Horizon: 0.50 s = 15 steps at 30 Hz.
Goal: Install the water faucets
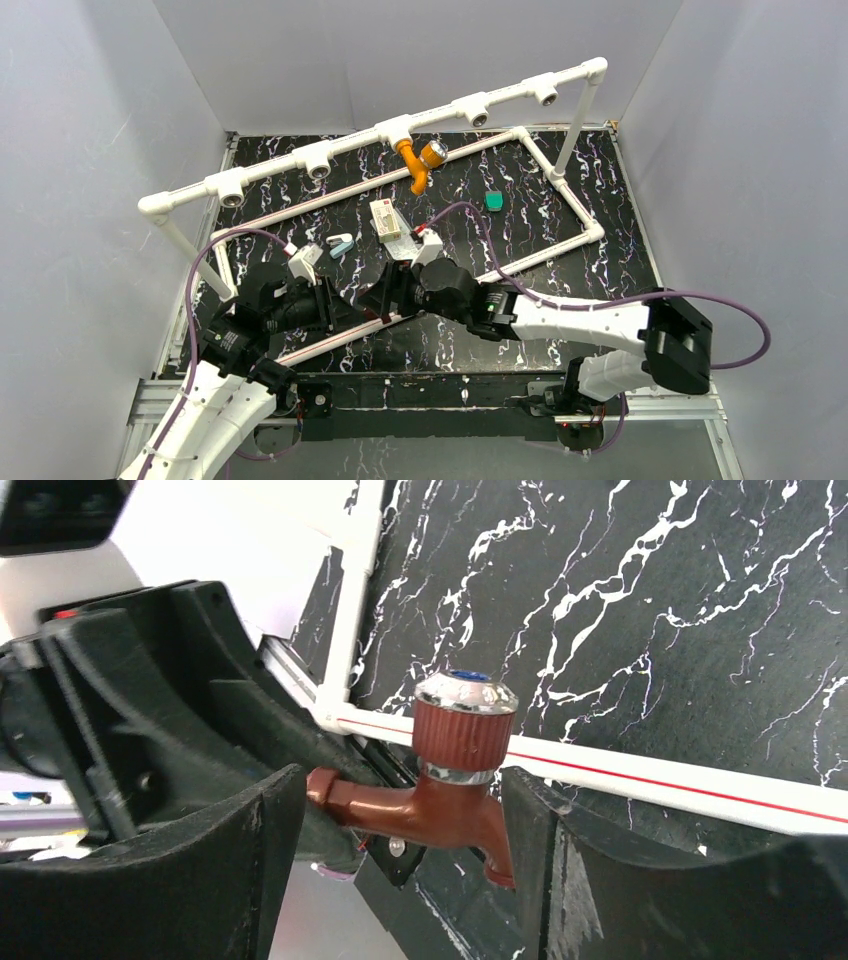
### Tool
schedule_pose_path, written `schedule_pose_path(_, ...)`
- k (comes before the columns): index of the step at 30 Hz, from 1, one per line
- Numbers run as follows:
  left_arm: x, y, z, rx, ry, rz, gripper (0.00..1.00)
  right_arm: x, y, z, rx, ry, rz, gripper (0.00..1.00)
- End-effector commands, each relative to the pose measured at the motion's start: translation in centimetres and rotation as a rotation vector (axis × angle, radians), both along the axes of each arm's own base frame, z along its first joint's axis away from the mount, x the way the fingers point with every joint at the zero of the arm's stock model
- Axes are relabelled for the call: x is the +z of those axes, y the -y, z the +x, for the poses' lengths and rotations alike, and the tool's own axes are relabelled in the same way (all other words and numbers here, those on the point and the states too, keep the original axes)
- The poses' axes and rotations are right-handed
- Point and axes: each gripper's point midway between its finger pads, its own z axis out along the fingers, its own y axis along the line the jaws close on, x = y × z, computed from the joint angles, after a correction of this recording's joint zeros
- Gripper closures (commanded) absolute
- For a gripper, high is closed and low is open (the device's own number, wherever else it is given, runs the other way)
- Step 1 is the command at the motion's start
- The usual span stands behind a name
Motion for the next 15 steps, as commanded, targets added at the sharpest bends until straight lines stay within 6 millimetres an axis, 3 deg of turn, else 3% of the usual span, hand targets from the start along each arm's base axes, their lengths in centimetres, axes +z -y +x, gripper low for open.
schedule_pose_path(1,1.7,0.8,-0.1,-0.047,0.05,-0.056,1.0,2.6,1.6,-0.1,-0.002,0.063,0.035,0.19)
schedule_pose_path(7,4.5,1.6,0.0,-0.064,0.115,-0.14,1.0,4.9,3.8,-1.6,0.064,0.1,0.053,0.14)
schedule_pose_path(15,8.3,2.5,-0.9,-0.137,0.203,-0.253,1.0,8.8,6.2,-5.0,0.278,0.146,0.172,0.1)
